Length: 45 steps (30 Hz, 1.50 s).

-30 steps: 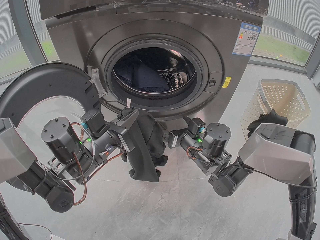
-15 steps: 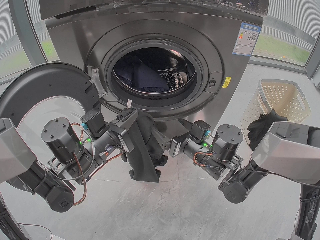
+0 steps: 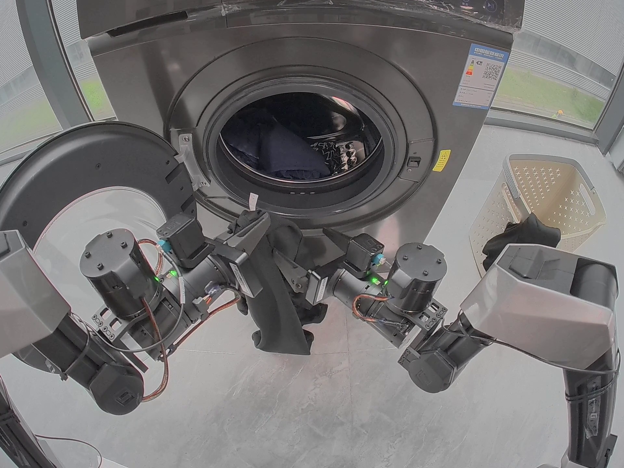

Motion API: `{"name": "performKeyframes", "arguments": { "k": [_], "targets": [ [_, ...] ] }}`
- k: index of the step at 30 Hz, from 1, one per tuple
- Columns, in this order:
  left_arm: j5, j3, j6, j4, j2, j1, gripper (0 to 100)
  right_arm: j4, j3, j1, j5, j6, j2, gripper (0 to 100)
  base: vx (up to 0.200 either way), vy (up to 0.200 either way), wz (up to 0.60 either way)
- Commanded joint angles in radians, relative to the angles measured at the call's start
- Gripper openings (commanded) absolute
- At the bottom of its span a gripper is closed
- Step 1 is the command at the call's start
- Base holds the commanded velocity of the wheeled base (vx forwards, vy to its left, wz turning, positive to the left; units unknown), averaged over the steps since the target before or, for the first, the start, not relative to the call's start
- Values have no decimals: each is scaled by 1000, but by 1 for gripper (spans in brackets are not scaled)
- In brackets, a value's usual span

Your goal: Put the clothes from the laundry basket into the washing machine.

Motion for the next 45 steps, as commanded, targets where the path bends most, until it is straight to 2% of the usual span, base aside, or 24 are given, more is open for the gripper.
{"name": "performKeyframes", "arguments": {
  "k": [1, 9, 17, 18, 25, 29, 32, 38, 45],
  "targets": [
    [0, 0, -1, -2, 0, 0, 0, -6, -16, 8, 20, 0, 34, 100, 0, 0, 0],
    [0, 1, -1, -2, 0, 0, 0, -11, -32, 17, 37, 0, 37, 100, 0, 0, 0],
    [0, 3, -1, -2, 5, 0, 0, -13, -75, 17, 34, 0, 37, 100, 0, 0, 0],
    [0, 3, -1, -2, 6, 0, 0, -14, -72, 19, 34, 0, 37, 0, 0, 0, 0],
    [0, 3, -1, -2, 11, 3, 0, -23, -57, 28, 29, 3, 2, 0, 0, 0, 0],
    [0, 0, -2, -2, 15, 9, 0, -23, 4, 35, 21, 8, -55, 0, 0, 0, 0],
    [2, -2, -2, -2, 15, 11, 0, -22, 57, 37, -12, 12, -106, 0, 0, 0, 0],
    [2, -5, -2, -2, 15, 9, 0, -17, 129, 34, -49, 12, -173, 0, 0, 0, 0],
    [-14, 6, -11, -2, 5, 0, 0, -22, 135, 34, -55, 24, -193, 0, 0, 0, 0]
  ]
}}
